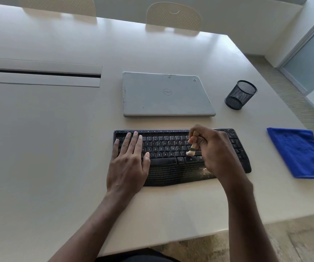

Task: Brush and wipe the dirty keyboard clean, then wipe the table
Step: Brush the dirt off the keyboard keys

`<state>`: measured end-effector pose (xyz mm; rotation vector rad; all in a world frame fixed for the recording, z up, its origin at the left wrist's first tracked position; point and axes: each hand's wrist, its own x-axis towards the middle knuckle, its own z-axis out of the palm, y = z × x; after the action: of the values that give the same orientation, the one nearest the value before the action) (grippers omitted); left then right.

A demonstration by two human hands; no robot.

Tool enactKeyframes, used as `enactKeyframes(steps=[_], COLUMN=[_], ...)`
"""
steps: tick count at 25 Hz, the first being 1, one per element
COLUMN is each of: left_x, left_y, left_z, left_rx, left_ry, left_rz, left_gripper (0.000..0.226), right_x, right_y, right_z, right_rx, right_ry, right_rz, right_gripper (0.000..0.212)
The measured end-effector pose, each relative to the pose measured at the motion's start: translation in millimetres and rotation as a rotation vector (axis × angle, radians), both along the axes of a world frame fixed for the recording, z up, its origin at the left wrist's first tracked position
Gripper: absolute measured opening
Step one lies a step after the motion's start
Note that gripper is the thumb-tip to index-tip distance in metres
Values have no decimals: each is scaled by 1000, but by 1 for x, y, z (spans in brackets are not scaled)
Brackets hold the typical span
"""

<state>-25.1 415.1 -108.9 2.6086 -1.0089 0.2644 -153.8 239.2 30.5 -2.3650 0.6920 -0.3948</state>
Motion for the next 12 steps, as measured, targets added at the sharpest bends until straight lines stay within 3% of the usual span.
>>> enactKeyframes(steps=[4,9,12], left_x=[0,0,0], left_y=[0,-1,-1], left_z=[1,0,0], left_rx=[-4,-16,-18], left_ry=[-5,-14,-14], left_rz=[-5,-5,-7], left_gripper=[66,65,65], right_x=[7,-3,2], right_y=[12,-4,5], right_z=[-1,0,5], right_rx=[66,5,59], right_ry=[-19,55,-7], right_rz=[134,24,74], right_gripper=[20,22,20])
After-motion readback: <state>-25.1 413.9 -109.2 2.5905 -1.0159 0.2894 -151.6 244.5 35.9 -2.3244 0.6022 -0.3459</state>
